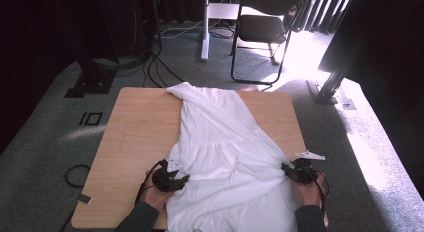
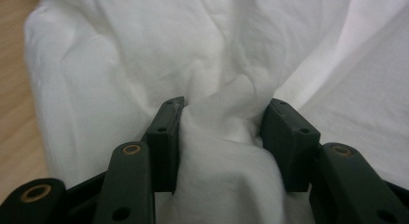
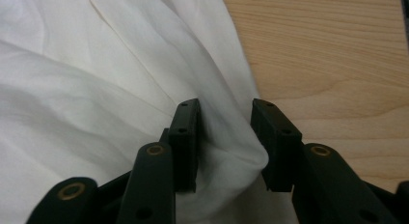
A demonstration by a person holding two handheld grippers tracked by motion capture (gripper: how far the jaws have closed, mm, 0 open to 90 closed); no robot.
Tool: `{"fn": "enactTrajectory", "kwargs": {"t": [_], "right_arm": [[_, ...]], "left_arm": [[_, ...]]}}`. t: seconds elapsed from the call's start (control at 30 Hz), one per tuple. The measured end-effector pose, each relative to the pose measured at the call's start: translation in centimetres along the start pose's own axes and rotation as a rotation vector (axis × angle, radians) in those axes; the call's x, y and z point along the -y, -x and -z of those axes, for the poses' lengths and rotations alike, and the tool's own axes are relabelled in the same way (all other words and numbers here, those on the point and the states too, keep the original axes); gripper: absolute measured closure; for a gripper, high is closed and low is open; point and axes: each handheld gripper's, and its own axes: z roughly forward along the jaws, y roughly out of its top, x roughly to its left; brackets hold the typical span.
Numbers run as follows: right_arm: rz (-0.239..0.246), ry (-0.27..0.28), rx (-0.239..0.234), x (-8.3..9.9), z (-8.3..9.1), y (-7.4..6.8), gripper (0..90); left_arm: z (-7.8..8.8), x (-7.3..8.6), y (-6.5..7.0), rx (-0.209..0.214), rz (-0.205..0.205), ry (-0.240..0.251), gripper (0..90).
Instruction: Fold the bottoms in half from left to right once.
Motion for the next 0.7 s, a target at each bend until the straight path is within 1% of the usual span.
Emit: {"fn": "enactTrajectory", "kwargs": {"t": [0.03,0.07,0.1,0.13,0.17,0.2,0.23,0.3,0.33,0.37,0.4,0.43,0.47,0.5,0.53,0.57,0.6,0.63,0.67,0.7], "right_arm": [[0.000,0.000,0.000,0.0,0.0,0.0,62.3],[-0.004,0.000,-0.016,0.0,0.0,-0.4,61.2],[-0.004,0.000,-0.016,0.0,0.0,-0.4,61.2],[0.007,0.001,-0.026,-0.1,-0.2,-1.1,59.4],[0.007,0.001,-0.026,-0.1,-0.2,-1.1,59.4],[0.029,0.002,-0.040,-0.3,-0.5,-1.9,58.8],[0.029,0.002,-0.040,-0.3,-0.5,-1.9,58.8],[0.036,0.003,-0.072,-0.6,-0.8,-2.6,57.9],[0.038,0.005,-0.087,-0.7,-1.0,-2.9,57.9],[0.042,0.008,-0.100,-0.9,-1.3,-3.2,58.2],[0.045,0.012,-0.103,-1.3,-1.6,-3.6,59.3],[0.045,0.012,-0.103,-1.3,-1.6,-3.6,59.3],[0.045,0.014,-0.101,-1.5,-1.8,-3.7,60.3],[0.041,0.014,-0.083,-1.7,-2.0,-3.7,63.0],[0.011,0.014,-0.040,-2.0,-2.2,-3.3,65.7],[0.011,0.014,-0.040,-2.0,-2.2,-3.3,65.7],[-0.029,0.002,0.024,-2.3,-2.1,-2.9,65.3],[-0.029,0.002,0.024,-2.3,-2.1,-2.9,65.3],[-0.037,0.015,0.071,-2.5,-1.6,-3.0,60.3],[-0.037,0.015,0.071,-2.5,-1.6,-3.0,60.3]], "left_arm": [[0.0,0.0,0.0,0.000,0.000,0.000,53.0],[-0.1,-0.1,-0.6,-0.006,0.011,0.003,53.0],[-0.2,-0.1,-1.2,-0.021,0.019,0.004,53.0],[-0.2,-0.2,-1.9,-0.039,0.027,0.003,53.0],[-0.3,-0.3,-2.6,-0.057,0.035,-0.001,53.0],[-0.4,-0.6,-4.1,-0.101,0.042,-0.011,53.0],[-0.4,-0.6,-4.1,-0.101,0.042,-0.011,53.5],[-0.6,-0.9,-5.7,-0.142,0.057,-0.021,54.2],[-0.8,-1.2,-6.6,-0.154,0.070,-0.028,55.3],[-0.9,-1.4,-7.1,-0.157,0.081,-0.028,56.6],[-1.2,-1.8,-8.0,-0.146,0.086,-0.034,60.7],[-1.2,-1.8,-8.0,-0.146,0.086,-0.034,63.7],[-1.4,-2.1,-8.1,-0.140,0.085,-0.038,63.7],[-1.3,-2.2,-8.2,-0.140,0.071,-0.049,68.1],[-1.1,-2.5,-7.7,-0.131,0.044,-0.056,73.6],[-1.1,-2.5,-7.7,-0.131,0.044,-0.056,74.1],[-0.4,-2.3,-7.3,-0.085,0.042,-0.012,72.8],[-0.4,-2.3,-7.3,-0.085,0.042,-0.012,69.4],[0.5,-2.1,-6.9,-0.092,0.051,0.023,64.4],[0.5,-2.1,-6.9,-0.092,0.051,0.023,62.0]]}}
